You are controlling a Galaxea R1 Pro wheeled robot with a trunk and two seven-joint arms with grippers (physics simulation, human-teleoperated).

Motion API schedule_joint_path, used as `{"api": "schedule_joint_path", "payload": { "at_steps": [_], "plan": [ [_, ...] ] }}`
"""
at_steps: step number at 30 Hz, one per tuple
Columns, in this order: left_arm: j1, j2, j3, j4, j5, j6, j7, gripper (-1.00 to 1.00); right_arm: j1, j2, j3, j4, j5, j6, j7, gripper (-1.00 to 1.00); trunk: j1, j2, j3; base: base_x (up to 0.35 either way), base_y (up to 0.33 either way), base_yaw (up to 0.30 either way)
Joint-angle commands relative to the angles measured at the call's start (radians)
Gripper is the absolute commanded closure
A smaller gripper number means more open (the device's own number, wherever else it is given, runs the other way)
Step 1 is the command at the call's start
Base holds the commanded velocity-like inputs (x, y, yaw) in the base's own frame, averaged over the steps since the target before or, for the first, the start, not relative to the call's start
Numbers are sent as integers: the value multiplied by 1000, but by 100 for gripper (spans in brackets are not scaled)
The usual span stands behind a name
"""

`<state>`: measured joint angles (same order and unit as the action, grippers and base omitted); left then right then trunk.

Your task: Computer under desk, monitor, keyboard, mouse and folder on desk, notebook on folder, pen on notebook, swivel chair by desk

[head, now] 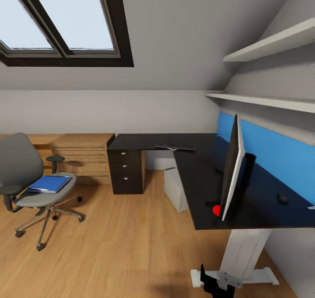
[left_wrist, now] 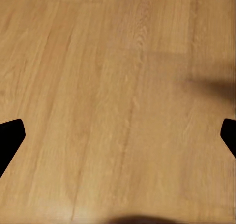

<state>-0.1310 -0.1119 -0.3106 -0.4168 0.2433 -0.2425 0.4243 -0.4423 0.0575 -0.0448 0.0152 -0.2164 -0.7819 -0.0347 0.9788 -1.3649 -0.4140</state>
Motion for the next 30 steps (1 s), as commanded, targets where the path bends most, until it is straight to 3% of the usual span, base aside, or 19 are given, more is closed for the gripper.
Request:
{"api": "schedule_joint_path", "payload": {
  "at_steps": [1, 2, 3, 15, 17, 20, 24, 25, 30],
  "plan": [
    [-1, 1, -8, 1, 10, -5, 7, -100, -1, 0, -4, 2, 6, -3, -4, -100, 0, -1, -1, 0, -346, 0],
    [-1, 1, -8, 1, 10, -5, 7, -100, -1, 0, -4, 1, 6, -4, -4, -100, 0, -1, -1, 0, -346, 0],
    [-1, 2, -8, 1, 11, -6, 7, -100, -1, -54, -7, -10, 4, -6, -5, -100, 0, -1, -1, 0, -346, 0],
    [-1, 4, -7, 1, 11, -7, 7, -100, -1, -85, -8, -16, 3, -6, -5, -100, 0, -1, -1, 0, -346, 0],
    [-1, 12, -6, 0, 11, -8, 7, -100, -1, -119, -10, -24, 1, -5, -6, -100, 0, -1, -1, 0, -346, 0],
    [-1, 17, -6, 0, 11, -8, 8, -100, -1, -139, -15, -35, -9, -3, -5, -100, 0, -1, -1, 0, -346, 0],
    [-1, 30, -5, -4, 12, -8, 8, -100, -1, -179, -35, -70, -60, 2, -2, -100, 0, -1, -1, 0, -346, 0],
    [-1, 45, -1, -10, 13, -8, 8, -100, -1, -206, -47, -115, -112, 3, -1, -100, 0, -1, -1, 0, -346, 0],
    [-1, 62, 9, -27, 19, -8, 8, -100, -1, -223, -53, -238, -149, 31, -5, -100, 0, -1, -1, 0, -346, 0]
  ]
}}
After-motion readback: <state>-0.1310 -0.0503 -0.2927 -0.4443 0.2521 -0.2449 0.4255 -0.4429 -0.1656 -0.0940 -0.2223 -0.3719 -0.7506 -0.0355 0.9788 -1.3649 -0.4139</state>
